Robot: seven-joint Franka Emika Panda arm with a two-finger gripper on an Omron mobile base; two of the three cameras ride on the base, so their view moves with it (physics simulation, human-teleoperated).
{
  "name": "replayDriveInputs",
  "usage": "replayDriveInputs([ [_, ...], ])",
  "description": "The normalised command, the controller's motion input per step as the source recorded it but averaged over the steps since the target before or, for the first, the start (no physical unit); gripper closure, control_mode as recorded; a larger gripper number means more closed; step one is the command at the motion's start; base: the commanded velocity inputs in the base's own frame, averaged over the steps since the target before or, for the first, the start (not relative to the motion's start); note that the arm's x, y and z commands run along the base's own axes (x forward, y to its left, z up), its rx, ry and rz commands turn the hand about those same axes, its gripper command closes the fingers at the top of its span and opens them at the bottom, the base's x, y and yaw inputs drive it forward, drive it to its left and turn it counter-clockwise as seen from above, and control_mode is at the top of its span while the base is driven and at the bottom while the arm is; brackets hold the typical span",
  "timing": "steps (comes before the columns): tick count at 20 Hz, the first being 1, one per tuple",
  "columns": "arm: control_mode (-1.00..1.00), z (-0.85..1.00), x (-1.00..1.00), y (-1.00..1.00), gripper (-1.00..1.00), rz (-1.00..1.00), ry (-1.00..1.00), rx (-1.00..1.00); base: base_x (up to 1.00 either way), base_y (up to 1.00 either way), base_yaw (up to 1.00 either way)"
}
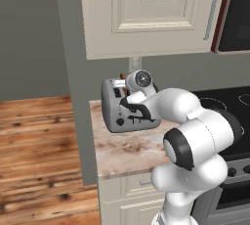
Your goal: Start the toaster. Once the lever pops up, take the bread to the plate on the dining counter.
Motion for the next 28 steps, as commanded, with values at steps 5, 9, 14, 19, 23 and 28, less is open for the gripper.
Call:
replayDriveInputs([
  [5, -1.00, 0.00, 0.00, 0.00, -1.00, 0.00, 0.00, 0.00, 0.00, 0.00, 0.00],
  [9, -1.00, 0.00, 0.03, 0.00, -1.00, 0.00, 0.00, 0.00, 0.00, 0.00, 0.00],
  [14, -1.00, 0.00, 0.12, 0.00, -1.00, 0.00, 0.00, 0.00, 0.00, 0.00, 0.00],
  [19, -1.00, 0.00, 0.17, 0.02, -1.00, 0.00, 0.00, 0.00, 0.00, 0.00, 0.00],
  [23, -1.00, 0.00, 0.08, 0.00, -1.00, 0.00, 0.00, 0.00, 0.00, 0.00, 0.00],
  [28, -1.00, 0.00, 0.01, 0.00, -1.00, 0.00, 0.00, 0.00, 0.00, 0.00, 0.00],
])
